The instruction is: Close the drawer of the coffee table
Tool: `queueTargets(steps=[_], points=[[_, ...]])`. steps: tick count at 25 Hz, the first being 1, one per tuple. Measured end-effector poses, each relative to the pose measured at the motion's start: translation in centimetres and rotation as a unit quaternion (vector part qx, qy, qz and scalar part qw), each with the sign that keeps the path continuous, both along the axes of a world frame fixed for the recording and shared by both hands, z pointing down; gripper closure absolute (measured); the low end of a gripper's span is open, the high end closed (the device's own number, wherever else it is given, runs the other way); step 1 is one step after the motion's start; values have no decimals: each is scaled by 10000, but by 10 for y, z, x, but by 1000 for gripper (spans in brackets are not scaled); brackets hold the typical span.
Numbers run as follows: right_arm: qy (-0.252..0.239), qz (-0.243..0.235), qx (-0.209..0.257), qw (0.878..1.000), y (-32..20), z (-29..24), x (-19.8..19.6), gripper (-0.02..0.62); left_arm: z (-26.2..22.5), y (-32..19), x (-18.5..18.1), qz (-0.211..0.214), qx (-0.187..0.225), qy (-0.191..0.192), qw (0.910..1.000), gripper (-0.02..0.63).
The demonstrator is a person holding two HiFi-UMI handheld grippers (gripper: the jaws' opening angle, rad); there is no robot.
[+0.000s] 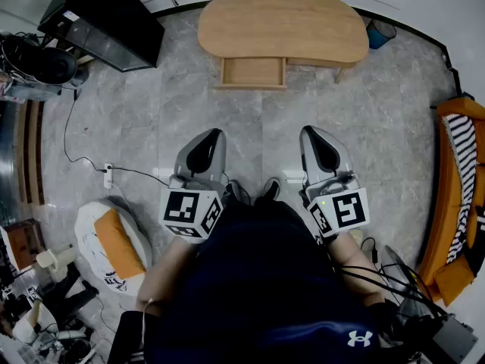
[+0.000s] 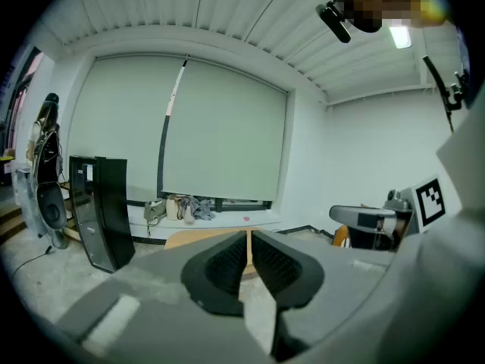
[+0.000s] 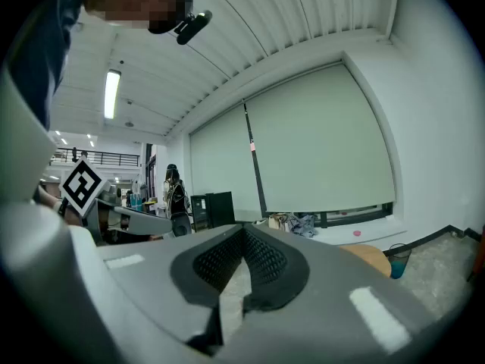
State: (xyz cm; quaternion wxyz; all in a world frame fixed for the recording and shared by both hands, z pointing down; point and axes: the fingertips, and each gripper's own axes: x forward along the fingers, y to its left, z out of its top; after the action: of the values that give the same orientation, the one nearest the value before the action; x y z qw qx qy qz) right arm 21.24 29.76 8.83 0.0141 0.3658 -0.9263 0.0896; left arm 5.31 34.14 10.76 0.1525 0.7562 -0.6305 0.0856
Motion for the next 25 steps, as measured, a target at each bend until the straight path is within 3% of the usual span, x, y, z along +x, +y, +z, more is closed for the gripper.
queueTargets(steps=[7,14,25], points=[[14,-164,-192,9997,7,9,7,595,-1,8,9,-111,-34,16,9999,584],[6,-2,-497,9988,1,24,9,589,5,16,-11,-293,-143,-45,9995,584],[309,439,-681,9962,-37,45,4,592,25,-28,-50,-95,-139,-37,9999,584]])
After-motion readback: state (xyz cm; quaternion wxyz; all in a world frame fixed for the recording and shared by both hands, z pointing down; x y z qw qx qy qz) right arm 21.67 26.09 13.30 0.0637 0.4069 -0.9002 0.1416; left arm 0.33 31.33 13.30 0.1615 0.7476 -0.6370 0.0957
